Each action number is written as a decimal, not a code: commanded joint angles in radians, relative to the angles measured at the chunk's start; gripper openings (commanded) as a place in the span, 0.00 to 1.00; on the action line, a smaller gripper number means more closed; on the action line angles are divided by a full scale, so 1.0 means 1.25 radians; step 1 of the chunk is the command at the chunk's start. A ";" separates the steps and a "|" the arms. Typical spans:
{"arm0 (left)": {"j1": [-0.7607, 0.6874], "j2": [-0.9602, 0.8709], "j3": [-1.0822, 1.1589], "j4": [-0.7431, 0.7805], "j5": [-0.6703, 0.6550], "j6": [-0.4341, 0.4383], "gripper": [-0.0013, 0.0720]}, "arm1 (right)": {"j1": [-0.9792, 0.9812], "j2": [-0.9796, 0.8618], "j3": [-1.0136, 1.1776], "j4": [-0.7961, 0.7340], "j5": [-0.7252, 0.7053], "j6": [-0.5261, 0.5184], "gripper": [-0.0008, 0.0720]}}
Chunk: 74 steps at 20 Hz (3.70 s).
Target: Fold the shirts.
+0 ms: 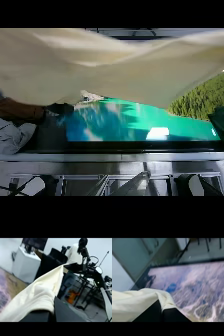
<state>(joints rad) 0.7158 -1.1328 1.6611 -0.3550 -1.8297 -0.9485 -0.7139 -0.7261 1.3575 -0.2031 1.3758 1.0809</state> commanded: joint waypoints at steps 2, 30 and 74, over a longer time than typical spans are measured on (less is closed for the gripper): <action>0.273 0.113 0.103 -0.158 0.029 -0.042 0.05 | -0.107 0.034 0.168 0.062 -0.048 0.006 0.03; -0.383 -0.841 0.298 0.710 0.267 -0.110 0.05 | 0.271 -0.702 -0.137 -0.178 -0.352 -0.233 0.03; -0.233 -0.145 -0.930 1.003 0.349 -0.158 0.41 | 0.223 -0.598 -0.551 -0.554 -0.194 -0.156 0.03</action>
<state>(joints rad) 0.4744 -1.3224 0.5774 0.8837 -1.4456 -1.1347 -0.4393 -1.4715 0.6693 -0.8803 1.1984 0.8913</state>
